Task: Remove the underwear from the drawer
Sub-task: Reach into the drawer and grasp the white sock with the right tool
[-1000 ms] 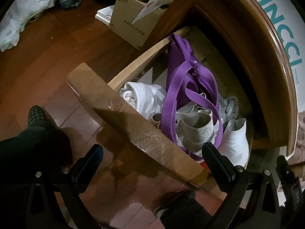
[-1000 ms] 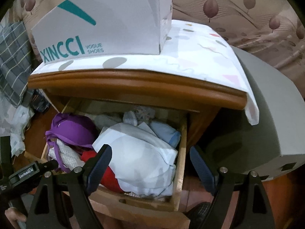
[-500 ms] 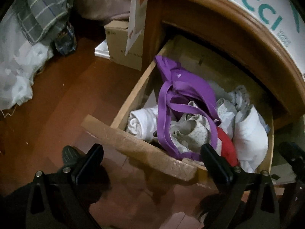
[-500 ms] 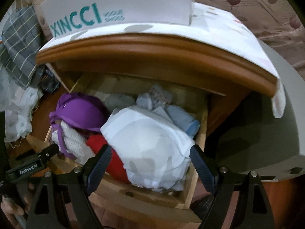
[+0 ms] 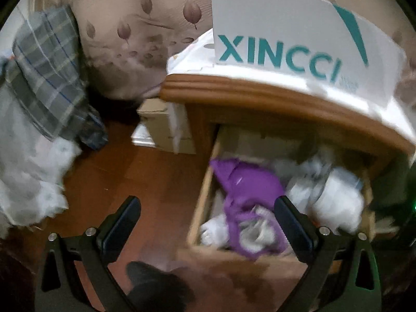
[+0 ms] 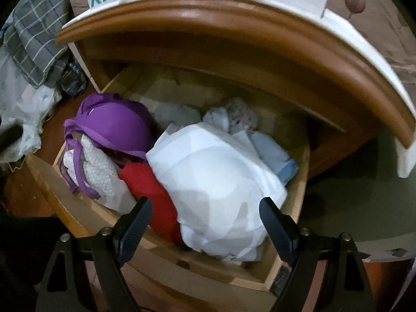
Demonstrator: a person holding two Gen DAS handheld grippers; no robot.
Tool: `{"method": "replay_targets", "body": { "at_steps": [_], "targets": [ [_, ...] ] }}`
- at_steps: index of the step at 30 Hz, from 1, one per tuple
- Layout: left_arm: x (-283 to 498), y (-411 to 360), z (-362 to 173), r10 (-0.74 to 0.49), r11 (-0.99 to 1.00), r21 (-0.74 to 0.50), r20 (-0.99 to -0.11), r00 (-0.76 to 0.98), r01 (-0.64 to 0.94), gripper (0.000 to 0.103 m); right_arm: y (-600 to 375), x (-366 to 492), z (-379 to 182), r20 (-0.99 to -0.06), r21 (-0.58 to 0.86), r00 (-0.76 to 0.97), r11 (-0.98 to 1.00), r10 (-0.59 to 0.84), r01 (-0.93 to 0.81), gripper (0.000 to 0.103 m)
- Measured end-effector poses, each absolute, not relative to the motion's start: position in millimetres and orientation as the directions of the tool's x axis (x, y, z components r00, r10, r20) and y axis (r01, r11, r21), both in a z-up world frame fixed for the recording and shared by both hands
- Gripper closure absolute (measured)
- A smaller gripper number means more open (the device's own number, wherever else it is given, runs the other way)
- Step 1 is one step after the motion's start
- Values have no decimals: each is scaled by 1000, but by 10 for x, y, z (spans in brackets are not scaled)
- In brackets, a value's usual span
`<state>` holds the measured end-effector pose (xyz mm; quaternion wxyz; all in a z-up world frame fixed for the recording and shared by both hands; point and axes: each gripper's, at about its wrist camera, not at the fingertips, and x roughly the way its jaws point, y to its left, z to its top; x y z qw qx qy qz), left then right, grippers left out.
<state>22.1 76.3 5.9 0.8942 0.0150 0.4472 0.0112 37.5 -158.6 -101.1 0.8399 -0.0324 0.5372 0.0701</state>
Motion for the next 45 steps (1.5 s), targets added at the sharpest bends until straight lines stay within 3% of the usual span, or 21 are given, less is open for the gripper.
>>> {"method": "replay_targets", "body": {
  "at_steps": [6,11,16,28,32,33,37,40,45],
  "targets": [
    [450,907,-70,28,998,-11,-806,591,-63,1,-1508,468,-1138,-933,-3,352,981,67,-194,17],
    [535,1126,-313,-31,992,-90,-863,505,-93,1,-1391,603,-1183,-948,-92,318,964,-8,-250,17],
    [545,1260,-363,-17,983,-104,-872,489,-152,1,-1306,767,-1273,-954,-157,293,940,-66,-302,17],
    [580,1206,-392,-39,986,-109,-888,458,-127,1,-1216,1029,-1665,-966,-226,208,884,-151,-408,17],
    [586,1206,-413,-33,986,-103,-892,451,-130,1,-1283,1028,-1624,-971,-189,210,905,-114,-382,18],
    [587,1211,-413,-32,986,-102,-893,450,-133,1,-1306,1018,-1610,-972,-182,211,909,-108,-374,20],
    [603,1230,-423,-41,983,-117,-894,447,-143,1,-1376,998,-1529,-972,-137,226,927,-58,-348,52],
    [618,1253,-459,-51,978,-133,-900,434,-160,1,-1507,954,-1455,-972,-82,235,952,-11,-294,66],
    [634,1213,-473,-61,978,-140,-900,432,-154,1,-1737,807,-1284,-952,9,299,984,63,-177,79]
  ]
}}
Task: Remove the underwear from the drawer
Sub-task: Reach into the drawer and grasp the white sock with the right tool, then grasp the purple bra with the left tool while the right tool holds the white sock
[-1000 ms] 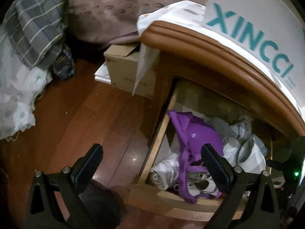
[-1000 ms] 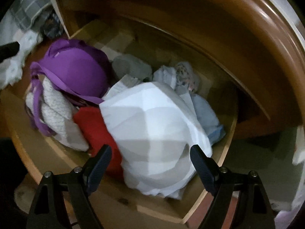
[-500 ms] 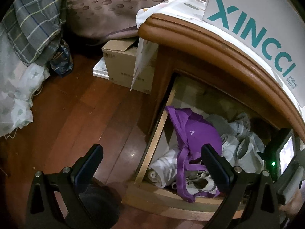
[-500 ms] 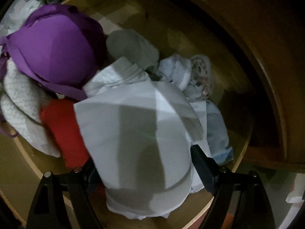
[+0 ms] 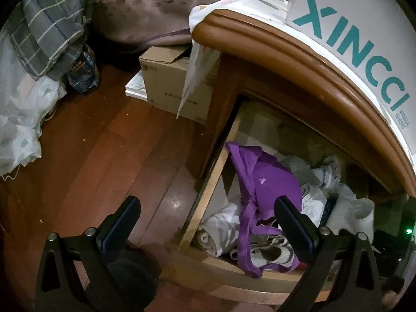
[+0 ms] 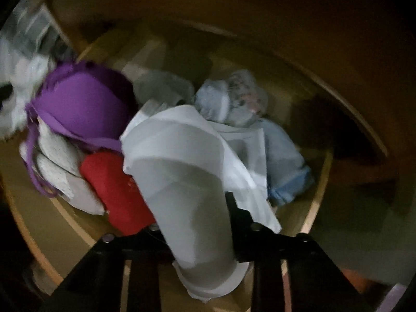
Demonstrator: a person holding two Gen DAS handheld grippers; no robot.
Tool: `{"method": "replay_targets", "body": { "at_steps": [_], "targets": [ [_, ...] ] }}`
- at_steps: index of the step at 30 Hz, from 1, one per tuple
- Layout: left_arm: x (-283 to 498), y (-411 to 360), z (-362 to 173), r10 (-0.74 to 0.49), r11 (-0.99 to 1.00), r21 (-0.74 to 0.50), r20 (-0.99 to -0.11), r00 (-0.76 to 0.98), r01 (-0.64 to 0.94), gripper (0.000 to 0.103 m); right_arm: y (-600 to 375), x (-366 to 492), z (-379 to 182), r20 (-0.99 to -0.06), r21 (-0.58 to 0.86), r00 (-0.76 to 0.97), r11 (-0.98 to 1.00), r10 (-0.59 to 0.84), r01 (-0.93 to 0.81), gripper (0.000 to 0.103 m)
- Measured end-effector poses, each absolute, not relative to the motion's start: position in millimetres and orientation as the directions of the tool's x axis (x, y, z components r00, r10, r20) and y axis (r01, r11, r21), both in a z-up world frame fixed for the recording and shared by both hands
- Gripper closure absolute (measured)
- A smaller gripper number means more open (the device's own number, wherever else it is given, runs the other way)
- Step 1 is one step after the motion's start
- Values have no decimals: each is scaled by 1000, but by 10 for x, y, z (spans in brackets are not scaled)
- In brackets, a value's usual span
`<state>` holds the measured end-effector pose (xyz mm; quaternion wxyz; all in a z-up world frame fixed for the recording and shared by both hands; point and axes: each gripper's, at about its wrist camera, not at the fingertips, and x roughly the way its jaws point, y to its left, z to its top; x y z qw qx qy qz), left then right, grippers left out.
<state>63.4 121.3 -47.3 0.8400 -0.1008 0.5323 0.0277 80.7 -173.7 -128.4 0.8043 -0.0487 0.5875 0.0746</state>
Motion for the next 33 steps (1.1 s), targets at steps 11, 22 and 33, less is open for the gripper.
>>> {"method": "replay_targets", "body": {
  "at_steps": [11,22,33],
  "targets": [
    [696,1110,-536,-160,967,-226,-901,402,-121,1,-2056,374,-977,-865,147,492,987,96,66,87],
    [985,871,-831,-238,943,-288,-934,266,-167,1,-2241,381,-977,-867,218,476,972,150,89,87],
    [1211,606,-1152,-184,954,-229,-957,223,-195,2,-2301,403,-923,-859,263,475,961,191,89,87]
  ]
}}
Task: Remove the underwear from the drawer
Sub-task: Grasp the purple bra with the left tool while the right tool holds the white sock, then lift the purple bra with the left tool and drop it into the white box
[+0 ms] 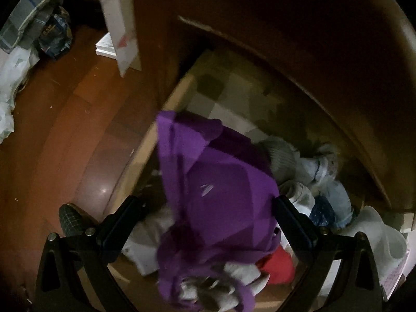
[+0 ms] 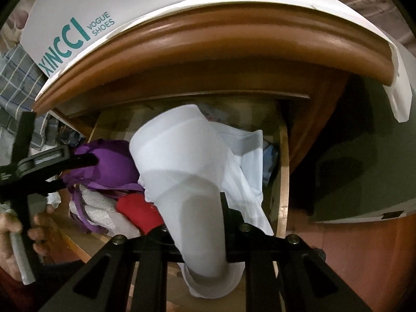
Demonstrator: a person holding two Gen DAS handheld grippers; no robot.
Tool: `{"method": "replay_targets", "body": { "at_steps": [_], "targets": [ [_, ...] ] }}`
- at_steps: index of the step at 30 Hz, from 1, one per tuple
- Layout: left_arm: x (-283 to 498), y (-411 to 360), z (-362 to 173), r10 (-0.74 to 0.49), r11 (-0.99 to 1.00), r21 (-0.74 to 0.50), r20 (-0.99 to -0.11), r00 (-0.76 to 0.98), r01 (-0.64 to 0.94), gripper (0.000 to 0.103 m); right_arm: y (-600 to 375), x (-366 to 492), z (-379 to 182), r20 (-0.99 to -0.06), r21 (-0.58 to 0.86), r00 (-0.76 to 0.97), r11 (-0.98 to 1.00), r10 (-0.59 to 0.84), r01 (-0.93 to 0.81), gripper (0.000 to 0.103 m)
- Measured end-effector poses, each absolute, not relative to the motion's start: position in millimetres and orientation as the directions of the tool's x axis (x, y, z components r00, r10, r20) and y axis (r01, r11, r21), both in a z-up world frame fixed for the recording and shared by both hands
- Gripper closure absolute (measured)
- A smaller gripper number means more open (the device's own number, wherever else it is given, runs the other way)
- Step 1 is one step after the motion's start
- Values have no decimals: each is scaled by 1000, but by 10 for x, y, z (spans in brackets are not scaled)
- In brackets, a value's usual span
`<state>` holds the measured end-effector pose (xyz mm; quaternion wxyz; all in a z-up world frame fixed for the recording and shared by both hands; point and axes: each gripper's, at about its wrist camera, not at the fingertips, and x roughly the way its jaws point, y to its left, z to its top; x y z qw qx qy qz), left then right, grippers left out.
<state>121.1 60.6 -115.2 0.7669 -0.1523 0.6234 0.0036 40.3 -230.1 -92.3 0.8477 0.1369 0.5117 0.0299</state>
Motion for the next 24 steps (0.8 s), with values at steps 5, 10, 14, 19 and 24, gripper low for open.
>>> {"method": "replay_targets", "body": {
  "at_steps": [5,10,14,19,24],
  "targets": [
    [1202,578,-1201,-252,927,-309,-933,258,-210,31,-2312,405,-912,-858,275,470,958,205,86,87],
    [1169,468,-1130,-257,934,-311,-926,278,-173,57,-2319,392,-887,-855,277,474,958,211,75,87],
    [1108,436,-1059,-252,939,-305,-923,291,-156,67,-2343,379,-871,-853,281,477,957,211,78,87],
    [997,491,-918,-249,944,-302,-916,315,-131,69,-2348,347,-822,-849,278,485,957,209,76,87],
    [864,547,-668,-264,944,-316,-898,351,-99,70,-2330,326,-773,-849,270,489,960,201,75,87]
  ]
}}
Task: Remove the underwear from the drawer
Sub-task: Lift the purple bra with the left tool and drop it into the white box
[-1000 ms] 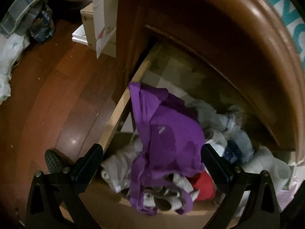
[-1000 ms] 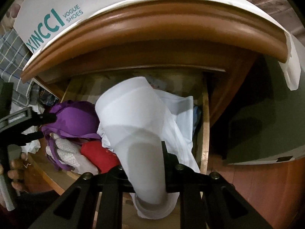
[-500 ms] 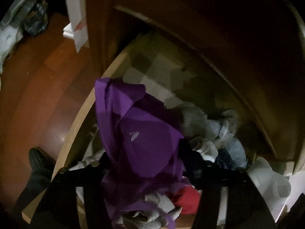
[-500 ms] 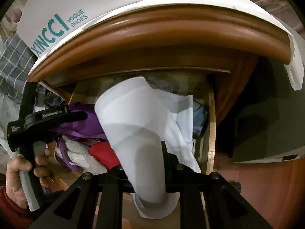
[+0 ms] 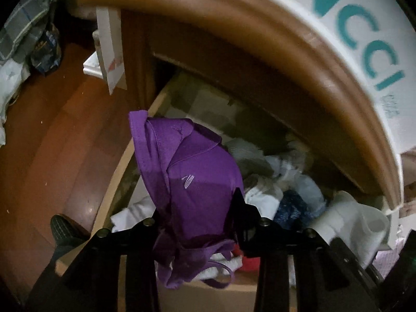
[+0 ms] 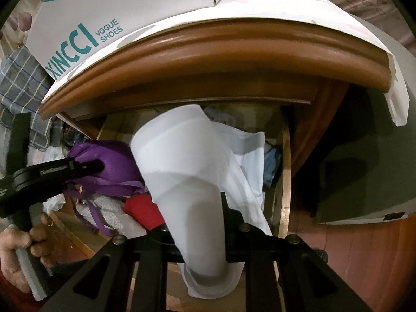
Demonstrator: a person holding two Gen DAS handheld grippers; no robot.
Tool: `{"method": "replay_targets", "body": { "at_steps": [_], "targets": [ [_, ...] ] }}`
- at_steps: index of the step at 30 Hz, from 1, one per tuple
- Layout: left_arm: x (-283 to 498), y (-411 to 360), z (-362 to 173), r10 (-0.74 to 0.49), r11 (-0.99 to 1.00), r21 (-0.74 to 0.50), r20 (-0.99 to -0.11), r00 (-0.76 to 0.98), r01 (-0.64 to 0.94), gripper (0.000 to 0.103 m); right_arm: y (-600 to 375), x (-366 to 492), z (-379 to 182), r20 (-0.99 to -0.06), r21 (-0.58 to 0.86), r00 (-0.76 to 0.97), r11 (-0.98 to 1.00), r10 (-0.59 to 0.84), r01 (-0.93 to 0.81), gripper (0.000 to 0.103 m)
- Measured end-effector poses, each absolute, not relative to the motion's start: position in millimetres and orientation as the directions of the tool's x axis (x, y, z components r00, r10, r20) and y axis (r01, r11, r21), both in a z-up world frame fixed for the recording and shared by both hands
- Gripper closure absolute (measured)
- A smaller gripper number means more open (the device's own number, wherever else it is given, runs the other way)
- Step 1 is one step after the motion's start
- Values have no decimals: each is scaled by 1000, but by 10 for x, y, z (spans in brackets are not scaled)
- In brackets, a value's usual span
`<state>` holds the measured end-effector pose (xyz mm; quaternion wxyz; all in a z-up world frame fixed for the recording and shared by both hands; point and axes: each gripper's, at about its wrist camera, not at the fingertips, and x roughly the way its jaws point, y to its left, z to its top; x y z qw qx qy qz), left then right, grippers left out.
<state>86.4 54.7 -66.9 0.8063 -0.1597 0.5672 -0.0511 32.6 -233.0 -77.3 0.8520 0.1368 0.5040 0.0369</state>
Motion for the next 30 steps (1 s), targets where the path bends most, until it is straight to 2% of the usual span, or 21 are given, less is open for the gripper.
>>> {"method": "replay_targets", "body": {
  "at_steps": [16,23,30],
  "targets": [
    [410,542,499,-338,938,-329,-813,473,104,71,-2289,329,-764,-853,261,487,961,187,88,87],
    [206,535,1270,-346,938,-278,-749,565,205,71,-2287,377,-763,-857,259,482,961,183,95,87],
    [436,558,2197,-345,939,-243,-654,673,244,71,-2287,398,-789,-862,253,476,961,173,109,87]
  ]
}}
